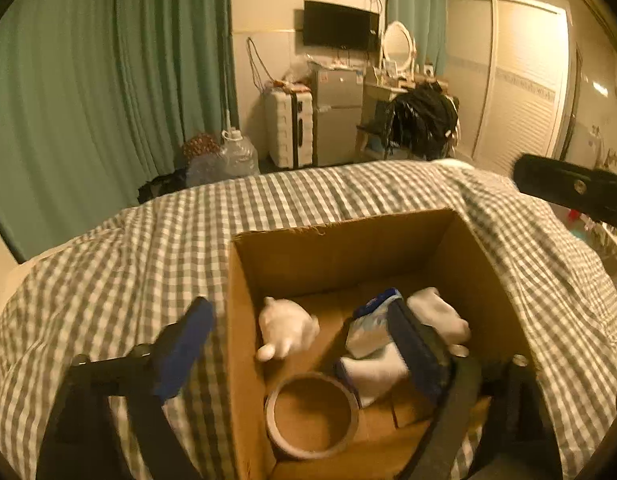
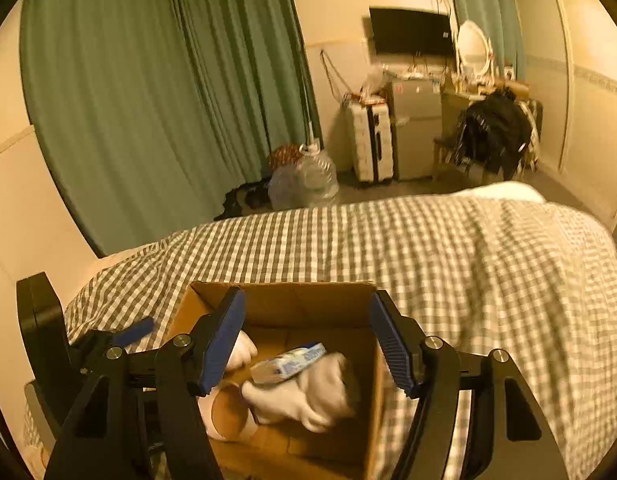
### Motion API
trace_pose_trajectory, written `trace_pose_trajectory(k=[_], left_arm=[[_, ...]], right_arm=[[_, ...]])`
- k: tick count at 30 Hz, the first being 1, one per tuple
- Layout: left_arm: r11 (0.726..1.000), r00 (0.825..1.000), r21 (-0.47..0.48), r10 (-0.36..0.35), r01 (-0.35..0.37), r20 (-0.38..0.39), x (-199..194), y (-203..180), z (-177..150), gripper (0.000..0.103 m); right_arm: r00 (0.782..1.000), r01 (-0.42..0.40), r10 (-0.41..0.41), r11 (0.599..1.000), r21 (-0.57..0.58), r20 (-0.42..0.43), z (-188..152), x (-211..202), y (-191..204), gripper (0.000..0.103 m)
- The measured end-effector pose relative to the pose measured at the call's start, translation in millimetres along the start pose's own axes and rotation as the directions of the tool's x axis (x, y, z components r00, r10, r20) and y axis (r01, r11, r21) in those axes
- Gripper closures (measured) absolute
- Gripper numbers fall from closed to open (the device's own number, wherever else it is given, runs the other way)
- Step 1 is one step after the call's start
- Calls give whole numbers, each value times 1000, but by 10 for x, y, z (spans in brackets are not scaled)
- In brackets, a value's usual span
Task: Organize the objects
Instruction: 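Lift the white figurine with the left gripper while the right carries tissues into the box, then move both tools back from the box toward the remaining items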
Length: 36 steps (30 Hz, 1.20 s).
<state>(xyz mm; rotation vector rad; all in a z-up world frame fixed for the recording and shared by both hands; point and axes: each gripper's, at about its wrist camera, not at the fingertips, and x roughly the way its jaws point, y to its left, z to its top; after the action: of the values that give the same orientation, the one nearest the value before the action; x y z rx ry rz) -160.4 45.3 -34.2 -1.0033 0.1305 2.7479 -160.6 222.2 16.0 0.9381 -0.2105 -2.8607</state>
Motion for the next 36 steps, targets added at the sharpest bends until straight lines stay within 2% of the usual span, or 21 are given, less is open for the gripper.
trace_pose_trajectory(k=[3, 8, 13, 16, 19, 22, 29, 36], left_arm=[[1000, 1000, -19, 1, -1, 16, -251, 57, -107, 5], [999, 1000, -52, 16, -15, 6, -518, 191, -303, 3], [995, 1000, -96, -3, 3, 4, -712, 274, -496, 3], [994, 1000, -104, 15, -15, 2, -790, 274, -619, 2], [994, 999, -104, 35, -35, -11, -834, 275, -784, 2], [994, 999, -111, 20, -23, -28, -886, 248, -982, 2], [998, 993, -69, -14, 6, -121, -735, 13, -1337, 2], [997, 974, 25, -60, 67, -218, -500, -276, -1601, 2]], right_arm=[[1000, 15, -15, 1000, -11, 25, -119, -270, 7, 35], [999, 33, -33, 999, -41, 0, -425, -536, 124, 35], [998, 10, -15, 996, -85, -63, -679, -560, 307, 35], [996, 24, -33, 994, -111, -77, -843, -591, 380, 35], [993, 25, -36, 994, -104, -109, -1030, -587, 371, 35], [987, 31, -45, 995, -91, -156, -1261, -553, 330, 35], [957, 69, -93, 993, -94, -273, -1655, -344, 216, 35], [955, 69, -89, 994, -80, -282, -1700, -355, 149, 35]])
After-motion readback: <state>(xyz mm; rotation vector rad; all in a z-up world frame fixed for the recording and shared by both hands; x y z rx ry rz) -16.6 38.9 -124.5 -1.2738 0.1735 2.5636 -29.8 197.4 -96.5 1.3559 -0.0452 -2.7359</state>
